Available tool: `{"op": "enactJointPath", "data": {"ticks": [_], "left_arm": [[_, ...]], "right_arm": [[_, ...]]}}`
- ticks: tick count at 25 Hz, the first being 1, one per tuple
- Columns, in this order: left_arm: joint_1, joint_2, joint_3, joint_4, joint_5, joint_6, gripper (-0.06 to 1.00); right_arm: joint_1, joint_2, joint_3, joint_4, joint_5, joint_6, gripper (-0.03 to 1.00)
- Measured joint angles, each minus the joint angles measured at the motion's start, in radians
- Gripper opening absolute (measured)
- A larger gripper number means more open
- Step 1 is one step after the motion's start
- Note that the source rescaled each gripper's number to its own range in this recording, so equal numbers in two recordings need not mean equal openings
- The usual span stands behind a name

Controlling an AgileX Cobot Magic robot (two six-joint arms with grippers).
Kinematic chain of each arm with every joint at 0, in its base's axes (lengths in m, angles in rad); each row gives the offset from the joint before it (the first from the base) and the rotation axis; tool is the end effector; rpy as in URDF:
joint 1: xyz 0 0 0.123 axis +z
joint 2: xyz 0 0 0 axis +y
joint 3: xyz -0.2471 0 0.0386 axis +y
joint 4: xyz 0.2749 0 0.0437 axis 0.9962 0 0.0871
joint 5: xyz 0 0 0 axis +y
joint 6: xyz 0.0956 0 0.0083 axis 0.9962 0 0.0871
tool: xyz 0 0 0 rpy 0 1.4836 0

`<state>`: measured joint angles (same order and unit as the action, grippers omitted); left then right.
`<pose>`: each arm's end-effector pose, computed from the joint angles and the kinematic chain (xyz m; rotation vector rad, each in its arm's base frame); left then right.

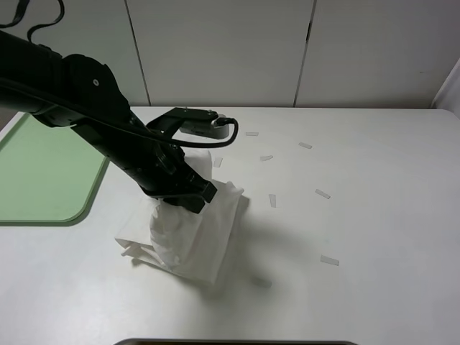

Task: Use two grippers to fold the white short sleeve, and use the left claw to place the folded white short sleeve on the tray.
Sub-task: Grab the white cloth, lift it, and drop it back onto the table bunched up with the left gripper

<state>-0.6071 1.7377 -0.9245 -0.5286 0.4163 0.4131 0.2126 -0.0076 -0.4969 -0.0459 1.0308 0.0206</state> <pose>0.2706 -0.2118 0.1072 0.7771 2.6038 -0.4869 0.0584 0.0087 0.2901 -0.1913 2.0012 0.0943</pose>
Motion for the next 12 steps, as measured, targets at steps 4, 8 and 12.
{"op": "enactJointPath", "data": {"ticks": [4, 8, 12], "left_arm": [[-0.01, 0.0, 0.0, 0.0, -0.005, 0.014, 0.2], [-0.03, 0.0, 0.0, -0.001, -0.005, 0.099, 0.42], [-0.088, 0.0, 0.0, -0.076, -0.017, 0.317, 0.53]], "right_arm": [[0.0, 0.0, 0.0, 0.0, 0.0, 0.0, 1.0], [0.0, 0.0, 0.0, 0.0, 0.0, 0.0, 1.0], [0.0, 0.0, 0.0, 0.0, 0.0, 0.0, 1.0]]}}
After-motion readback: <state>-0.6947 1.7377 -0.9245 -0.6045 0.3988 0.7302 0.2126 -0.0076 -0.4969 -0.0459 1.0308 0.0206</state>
